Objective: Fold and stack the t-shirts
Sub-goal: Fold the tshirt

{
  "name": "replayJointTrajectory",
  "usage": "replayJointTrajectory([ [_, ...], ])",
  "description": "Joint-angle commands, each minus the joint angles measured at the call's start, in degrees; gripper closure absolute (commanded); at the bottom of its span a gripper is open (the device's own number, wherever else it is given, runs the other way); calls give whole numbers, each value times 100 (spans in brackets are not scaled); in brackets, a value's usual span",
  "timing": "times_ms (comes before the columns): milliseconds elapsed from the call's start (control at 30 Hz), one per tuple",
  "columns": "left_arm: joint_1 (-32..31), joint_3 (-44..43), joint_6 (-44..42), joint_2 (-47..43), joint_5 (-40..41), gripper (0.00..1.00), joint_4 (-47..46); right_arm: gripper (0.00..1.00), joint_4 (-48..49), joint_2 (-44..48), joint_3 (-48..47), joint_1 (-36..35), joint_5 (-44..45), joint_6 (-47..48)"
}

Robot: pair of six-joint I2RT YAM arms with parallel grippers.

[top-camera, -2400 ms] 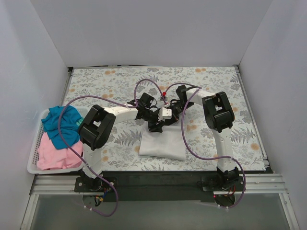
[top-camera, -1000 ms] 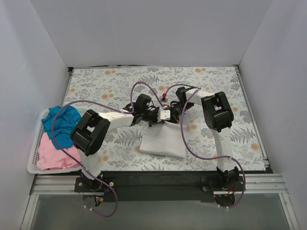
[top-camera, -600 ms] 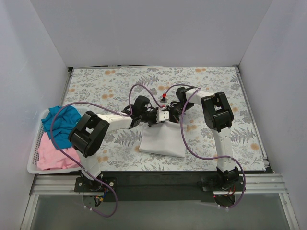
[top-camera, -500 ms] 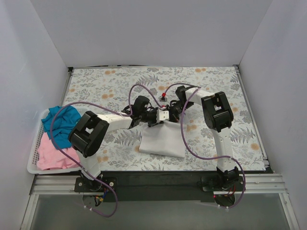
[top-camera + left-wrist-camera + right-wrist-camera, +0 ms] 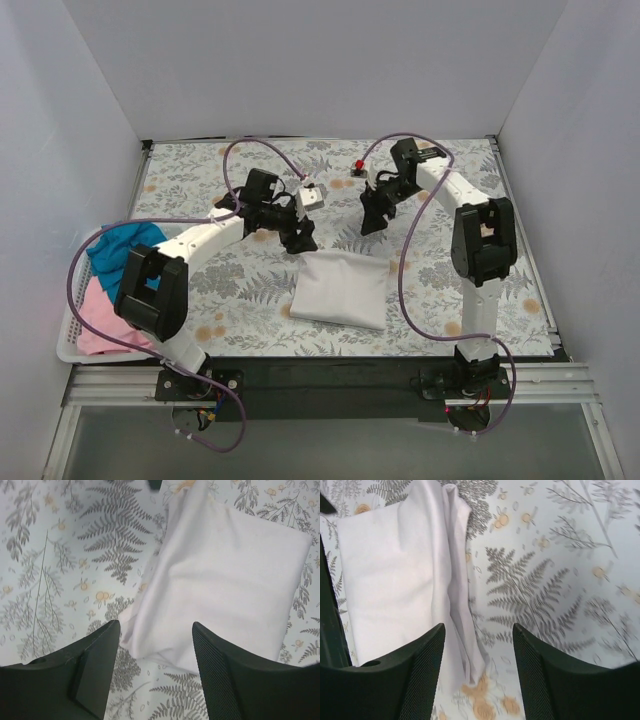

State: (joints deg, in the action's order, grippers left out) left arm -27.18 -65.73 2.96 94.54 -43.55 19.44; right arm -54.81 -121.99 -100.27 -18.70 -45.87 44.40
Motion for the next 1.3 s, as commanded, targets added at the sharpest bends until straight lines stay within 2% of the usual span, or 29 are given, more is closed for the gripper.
replayJointTrajectory([
  [0, 309, -473, 495, 239, -382, 41, 1191, 36, -635, 570, -160, 279, 385, 217],
  [200, 442, -1099, 582, 951, -330, 37, 1729, 36, -848, 940, 736, 305, 658, 490],
  [333, 450, -1573, 609, 1364, -251, 36, 1993, 37, -839, 792, 842, 305, 833, 482],
  [600, 450, -1811, 767, 1848, 329, 35, 1923, 40, -821, 537, 1018, 253, 930, 578],
  [867, 450, -1970, 513, 2086, 505, 41, 2292, 46, -830, 475, 1238, 147, 1018, 754],
  [933, 450, -1978, 469, 2095, 470, 46, 2336, 48, -830, 492, 1325, 112, 1018, 798],
  [1033, 450, -2022, 389, 2138, 444, 52, 2476, 58, -821, 519, 1378, 86, 1027, 842],
  [1067, 450, -2031, 372, 2139, 426, 61, 2494, 70, -812, 510, 1370, 86, 1036, 842],
  [1167, 450, -2075, 380, 2112, 400, 78, 2424, 92, -821, 510, 1282, 94, 1132, 851],
  [1200, 450, -2110, 415, 2095, 400, 89, 2363, 98, -812, 510, 1247, 103, 1176, 851],
  [1267, 468, -2119, 521, 2060, 452, 97, 2049, 99, -804, 484, 1055, 156, 1308, 842],
])
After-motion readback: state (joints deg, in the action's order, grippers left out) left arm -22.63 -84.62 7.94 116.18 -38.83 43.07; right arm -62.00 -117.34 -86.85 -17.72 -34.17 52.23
